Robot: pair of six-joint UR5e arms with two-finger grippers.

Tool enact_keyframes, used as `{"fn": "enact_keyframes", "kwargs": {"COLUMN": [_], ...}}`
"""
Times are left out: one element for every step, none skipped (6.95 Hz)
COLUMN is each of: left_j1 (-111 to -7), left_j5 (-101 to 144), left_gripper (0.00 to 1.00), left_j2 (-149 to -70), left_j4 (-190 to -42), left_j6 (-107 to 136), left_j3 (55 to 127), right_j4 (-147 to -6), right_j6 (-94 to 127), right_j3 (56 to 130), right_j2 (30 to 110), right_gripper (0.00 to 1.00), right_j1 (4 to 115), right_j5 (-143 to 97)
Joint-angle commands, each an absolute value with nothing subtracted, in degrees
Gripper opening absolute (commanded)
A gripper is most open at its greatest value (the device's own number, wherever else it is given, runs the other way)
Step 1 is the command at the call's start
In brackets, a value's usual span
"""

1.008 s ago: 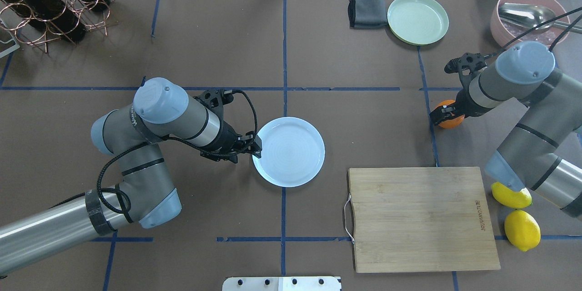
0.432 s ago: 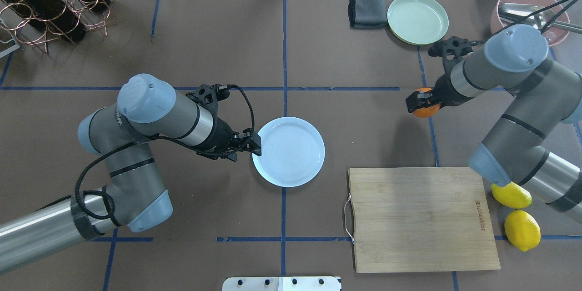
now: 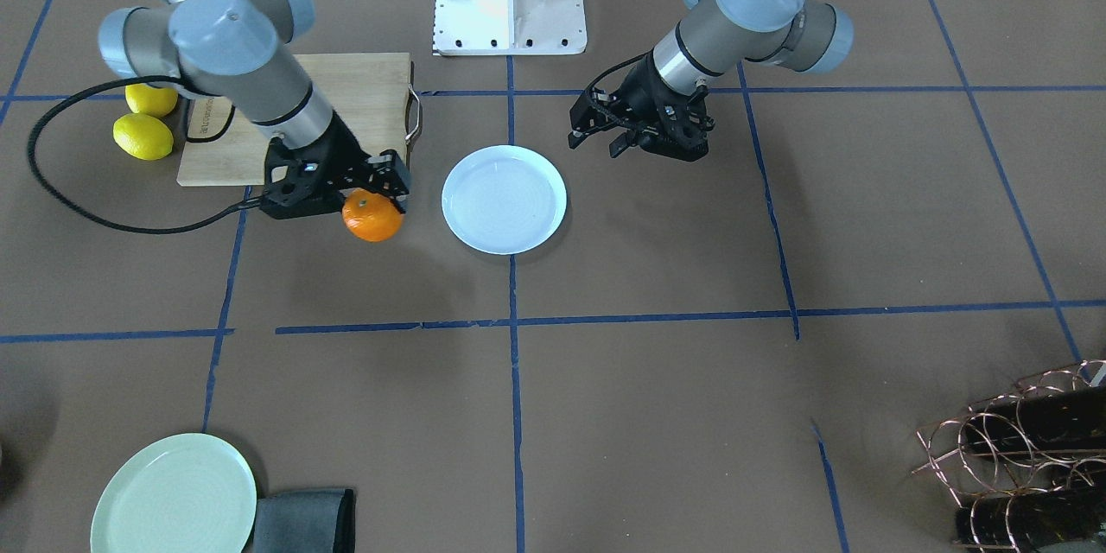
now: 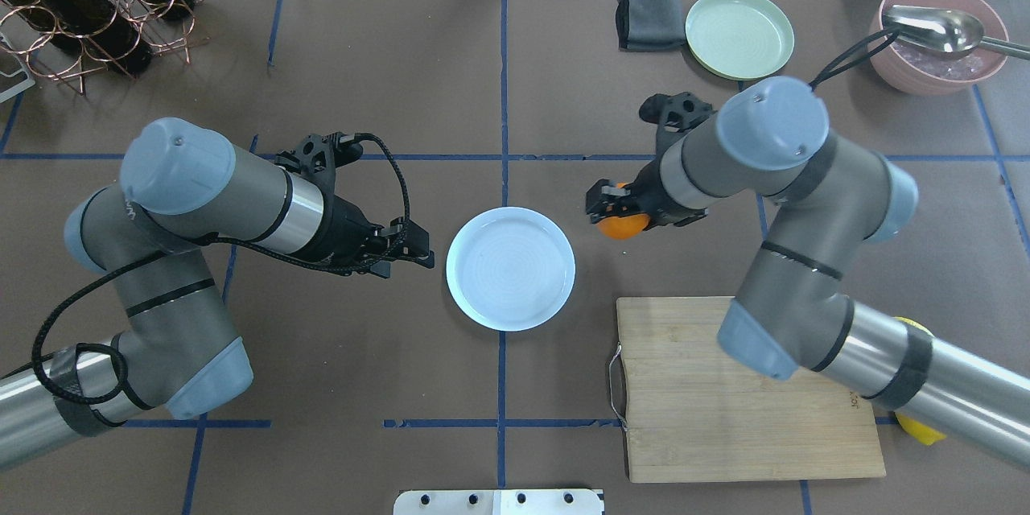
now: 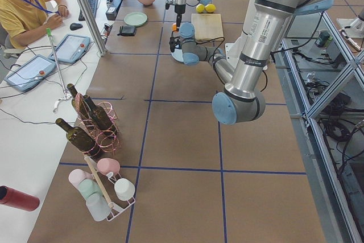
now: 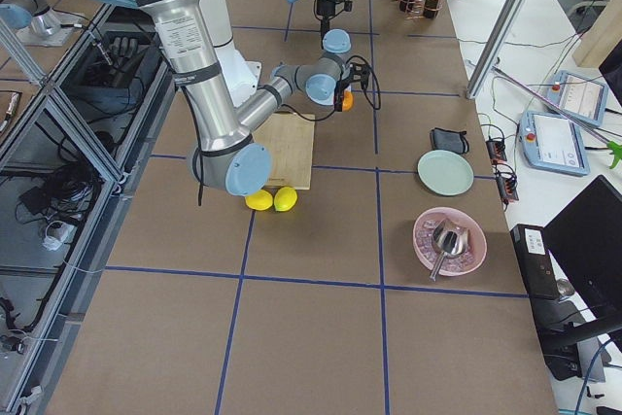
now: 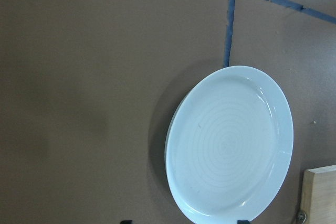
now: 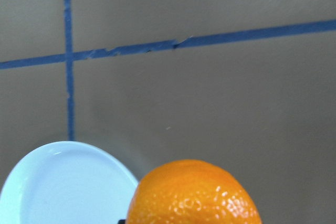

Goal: Pick orange to plate
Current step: 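Lift the orange with the right gripper and carry it over the white plate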

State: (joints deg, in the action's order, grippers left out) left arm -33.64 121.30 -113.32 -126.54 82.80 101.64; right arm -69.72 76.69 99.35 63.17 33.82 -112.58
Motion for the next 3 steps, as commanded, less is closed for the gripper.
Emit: {"fn": "enact_keyframes", "kwargs": {"left_j1": [-34.54,-34.72,-34.72], "left_j5": [121.46,121.38,121.38], "left_gripper": [0.73,0.73,0.73], "left_j2": [-112.24,-112.24,-112.24], "left_j4": [-126.56,-126.56,-126.56], "left_j6": [82.71,82.71,82.71], "left_j3": [103.18,103.1,103.01], "right_j4": [-69.96,-69.96,-70.48], "right_j6": [87.86,87.89,87.89], "right_j3": [98.09,97.22,94.77], "right_j2": [58.37,58.1,55.66], "right_gripper": [0.0,0.0,0.0], "right_j1": [25.08,23.22,22.94], "right_j5": [-105.57,-102.08,-101.08]}}
